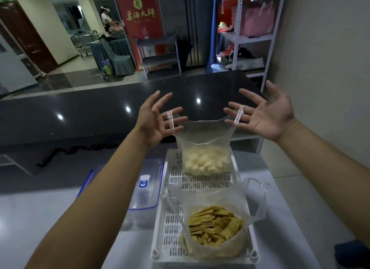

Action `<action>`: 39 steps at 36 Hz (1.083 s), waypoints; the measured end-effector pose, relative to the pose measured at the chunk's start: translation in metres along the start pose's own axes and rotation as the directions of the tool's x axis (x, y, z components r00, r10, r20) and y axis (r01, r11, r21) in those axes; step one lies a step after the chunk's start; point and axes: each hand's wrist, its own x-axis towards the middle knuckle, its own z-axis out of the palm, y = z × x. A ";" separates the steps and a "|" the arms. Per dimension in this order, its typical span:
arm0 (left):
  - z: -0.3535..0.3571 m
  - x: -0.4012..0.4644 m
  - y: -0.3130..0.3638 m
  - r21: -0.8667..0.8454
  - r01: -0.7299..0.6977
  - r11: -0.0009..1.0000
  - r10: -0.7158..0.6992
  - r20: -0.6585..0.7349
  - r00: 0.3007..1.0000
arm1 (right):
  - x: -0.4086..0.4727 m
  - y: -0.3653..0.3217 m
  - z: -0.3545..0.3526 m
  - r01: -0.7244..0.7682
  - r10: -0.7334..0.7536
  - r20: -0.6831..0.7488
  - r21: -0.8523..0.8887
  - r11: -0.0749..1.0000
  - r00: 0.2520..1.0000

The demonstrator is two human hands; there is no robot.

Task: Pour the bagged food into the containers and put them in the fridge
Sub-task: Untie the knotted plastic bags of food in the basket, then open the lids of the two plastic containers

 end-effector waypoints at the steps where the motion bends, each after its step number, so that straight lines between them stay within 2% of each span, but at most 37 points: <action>1: 0.000 0.001 0.001 -0.007 -0.001 1.000 0.001 -0.012 1.000 | 0.001 0.000 0.000 0.000 0.000 0.001 0.007 1.000 1.000; 4: 0.000 0.002 0.000 0.012 0.008 1.000 -0.008 -0.027 1.000 | 0.003 0.003 0.000 -0.005 0.005 -0.024 -0.005 1.000 1.000; 9: 0.001 0.002 -0.018 0.032 0.069 0.997 -0.067 -0.080 0.995 | 0.004 0.013 -0.010 -0.064 0.052 -0.153 -0.080 0.995 0.987; 13: -0.004 -0.003 -0.023 0.078 0.070 0.995 -0.063 -0.084 0.994 | 0.000 0.009 -0.013 -0.155 0.097 -0.226 -0.255 0.954 0.969; 16: -0.005 -0.014 -0.020 0.214 0.063 0.975 -0.048 -0.073 0.996 | -0.007 0.000 -0.010 -0.216 0.118 -0.240 -0.436 0.874 0.964; 19: -0.004 -0.029 -0.017 0.380 0.025 0.925 0.005 -0.078 0.997 | -0.016 -0.004 -0.001 -0.220 0.061 -0.260 -0.643 0.733 0.964; 21: -0.003 -0.040 -0.018 0.491 -0.018 0.871 0.059 -0.068 0.996 | -0.024 -0.002 0.010 -0.180 -0.051 -0.265 -0.771 0.611 0.963; 23: -0.002 -0.054 -0.021 0.609 -0.083 0.789 0.136 -0.042 0.990 | -0.035 0.005 0.024 -0.076 -0.181 -0.188 -0.866 0.494 0.965; 25: -0.006 -0.067 -0.027 0.749 -0.120 0.652 0.210 -0.026 0.977 | -0.051 0.015 0.041 0.043 -0.254 -0.045 -0.942 0.334 0.966; 26: -0.009 -0.073 -0.031 0.830 -0.110 0.546 0.240 -0.029 0.970 | -0.059 0.021 0.049 0.079 -0.255 0.018 -0.969 0.234 0.967; 28: -0.016 -0.088 -0.042 0.953 -0.021 0.302 0.273 -0.065 0.960 | -0.073 0.036 0.067 0.117 -0.221 0.106 -0.992 0.037 0.969; 29: -0.018 -0.096 -0.047 0.975 0.037 0.219 0.275 -0.098 0.956 | -0.078 0.045 0.077 0.138 -0.199 0.145 -0.989 -0.051 0.969; 30: -0.021 -0.105 -0.053 0.980 0.086 0.180 0.268 -0.133 0.954 | -0.080 0.054 0.086 0.165 -0.170 0.186 -0.977 -0.132 0.968; 32: -0.029 -0.124 -0.066 0.970 0.144 0.195 0.239 -0.189 0.952 | -0.078 0.073 0.100 0.218 -0.085 0.248 -0.940 -0.261 0.965; 35: -0.043 -0.155 -0.087 0.956 0.204 0.213 0.201 -0.247 0.948 | -0.068 0.099 0.109 0.245 0.033 0.252 -0.894 -0.376 0.967; 39: -0.064 -0.193 -0.110 0.926 0.269 0.263 0.166 -0.318 0.933 | -0.062 0.122 0.115 0.288 0.127 0.259 -0.869 -0.401 0.958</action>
